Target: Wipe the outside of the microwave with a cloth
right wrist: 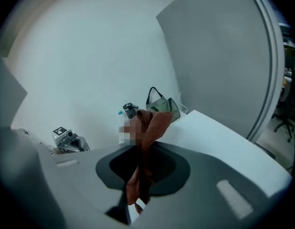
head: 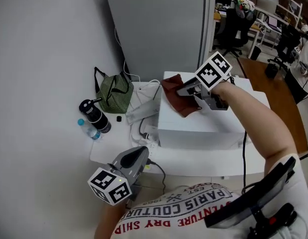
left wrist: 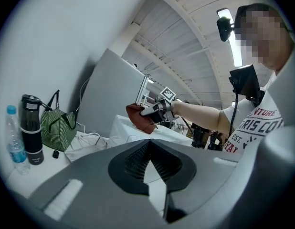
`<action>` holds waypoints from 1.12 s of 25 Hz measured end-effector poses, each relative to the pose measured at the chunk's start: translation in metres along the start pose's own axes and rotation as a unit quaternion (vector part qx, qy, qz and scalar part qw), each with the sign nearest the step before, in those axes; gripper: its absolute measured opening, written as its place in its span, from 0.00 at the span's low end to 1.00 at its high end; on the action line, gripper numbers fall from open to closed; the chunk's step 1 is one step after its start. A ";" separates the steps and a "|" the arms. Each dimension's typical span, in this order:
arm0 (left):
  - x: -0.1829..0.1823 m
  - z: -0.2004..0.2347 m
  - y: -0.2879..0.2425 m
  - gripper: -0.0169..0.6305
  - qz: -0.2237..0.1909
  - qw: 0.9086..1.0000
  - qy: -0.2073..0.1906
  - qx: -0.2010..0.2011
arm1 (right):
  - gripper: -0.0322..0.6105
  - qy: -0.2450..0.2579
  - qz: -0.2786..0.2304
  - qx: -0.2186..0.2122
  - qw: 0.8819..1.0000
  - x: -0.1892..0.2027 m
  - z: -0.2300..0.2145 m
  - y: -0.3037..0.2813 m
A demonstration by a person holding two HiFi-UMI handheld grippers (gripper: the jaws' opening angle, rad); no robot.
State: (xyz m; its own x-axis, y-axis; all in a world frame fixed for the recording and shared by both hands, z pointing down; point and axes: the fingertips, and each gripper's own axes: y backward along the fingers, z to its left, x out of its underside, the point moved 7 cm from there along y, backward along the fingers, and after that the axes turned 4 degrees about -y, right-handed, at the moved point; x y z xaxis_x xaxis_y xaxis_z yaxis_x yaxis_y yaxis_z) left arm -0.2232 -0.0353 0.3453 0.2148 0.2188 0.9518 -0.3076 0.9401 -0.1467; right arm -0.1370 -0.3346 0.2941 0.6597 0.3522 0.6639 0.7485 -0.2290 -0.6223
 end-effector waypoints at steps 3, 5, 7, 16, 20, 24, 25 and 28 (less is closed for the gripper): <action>-0.002 0.004 0.011 0.04 -0.004 1.000 0.001 -0.018 | 0.12 0.013 0.032 0.015 0.999 -0.005 -0.005 -0.021; -0.002 0.006 0.016 0.04 -0.003 1.000 0.003 -0.028 | 0.12 0.014 0.052 0.027 0.998 -0.004 -0.013 -0.028; -0.002 0.009 0.020 0.04 0.001 0.999 0.004 -0.037 | 0.12 0.005 0.059 0.030 0.998 -0.002 -0.021 -0.031; -0.002 0.013 -0.009 0.04 0.003 1.000 -0.001 -0.004 | 0.12 -0.017 0.062 0.053 0.997 0.017 -0.049 -0.012; -0.006 -0.005 -0.042 0.04 0.011 0.999 -0.006 0.030 | 0.12 -0.032 0.058 0.077 0.995 0.042 -0.067 0.033; -0.005 -0.021 -0.082 0.04 0.019 0.997 -0.009 0.078 | 0.12 -0.071 0.039 0.106 0.991 0.072 -0.093 0.084; -0.005 -0.026 -0.092 0.04 0.021 0.996 -0.010 0.090 | 0.12 -0.082 0.034 0.114 0.990 0.080 -0.099 0.098; -0.006 -0.041 -0.119 0.04 0.032 0.992 -0.014 0.121 | 0.12 -0.110 0.022 0.136 0.984 0.107 -0.112 0.136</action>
State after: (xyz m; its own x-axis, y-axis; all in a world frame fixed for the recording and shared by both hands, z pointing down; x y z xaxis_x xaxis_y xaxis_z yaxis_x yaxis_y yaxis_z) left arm -0.1500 -0.1374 0.3455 0.1625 0.2643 0.9506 -0.5338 0.8338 -0.1406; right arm 0.0429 -0.4295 0.3270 0.6381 0.5415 0.5474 0.6542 -0.0064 -0.7563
